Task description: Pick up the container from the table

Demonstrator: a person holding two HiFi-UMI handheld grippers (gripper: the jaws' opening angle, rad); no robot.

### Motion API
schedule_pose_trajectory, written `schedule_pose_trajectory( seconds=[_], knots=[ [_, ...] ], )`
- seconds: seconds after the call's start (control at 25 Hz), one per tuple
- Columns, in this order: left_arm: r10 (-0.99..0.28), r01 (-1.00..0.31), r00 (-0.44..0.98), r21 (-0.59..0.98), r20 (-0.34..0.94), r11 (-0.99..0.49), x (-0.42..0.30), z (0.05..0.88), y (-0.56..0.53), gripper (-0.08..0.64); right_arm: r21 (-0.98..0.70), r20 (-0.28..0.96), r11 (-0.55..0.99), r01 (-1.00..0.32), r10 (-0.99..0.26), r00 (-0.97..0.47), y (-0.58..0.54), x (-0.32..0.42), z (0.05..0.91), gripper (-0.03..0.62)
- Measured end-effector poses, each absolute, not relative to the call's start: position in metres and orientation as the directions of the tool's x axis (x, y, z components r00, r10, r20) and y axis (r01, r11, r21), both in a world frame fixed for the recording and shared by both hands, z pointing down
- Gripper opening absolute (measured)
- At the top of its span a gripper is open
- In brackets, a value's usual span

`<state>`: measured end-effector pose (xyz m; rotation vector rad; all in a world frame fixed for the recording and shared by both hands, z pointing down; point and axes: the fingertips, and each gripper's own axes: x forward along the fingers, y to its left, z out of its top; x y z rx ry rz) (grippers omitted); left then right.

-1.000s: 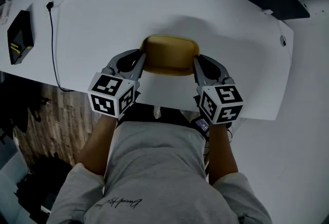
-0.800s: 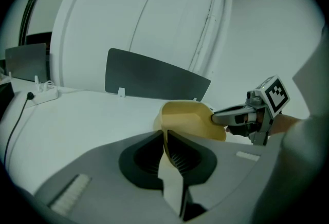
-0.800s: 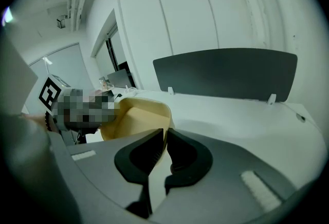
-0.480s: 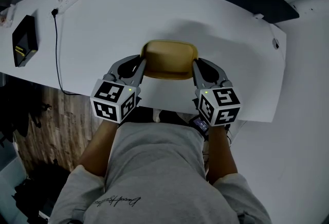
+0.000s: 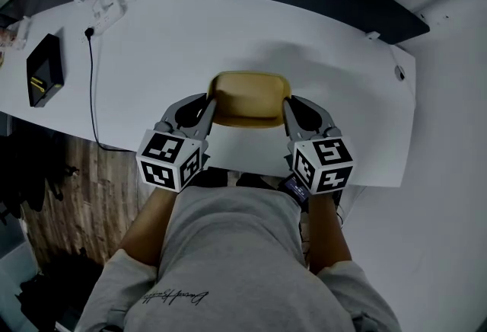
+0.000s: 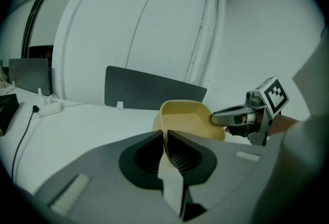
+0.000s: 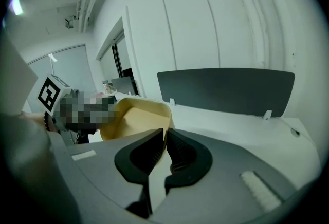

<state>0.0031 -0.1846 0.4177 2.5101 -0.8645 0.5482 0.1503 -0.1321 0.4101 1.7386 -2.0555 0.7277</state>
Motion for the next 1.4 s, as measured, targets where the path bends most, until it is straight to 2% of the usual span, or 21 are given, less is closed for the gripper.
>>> schedule_pose_trajectory(
  seconds=[1.4],
  knots=[
    [-0.543,-0.686,0.703,0.236,0.459,-0.689,-0.029,0.381,-0.176,0.026,-0.163,0.521,0.178,-0.970,-0.819,-0.238,-0.131,0.121,0.379,0.038]
  ],
)
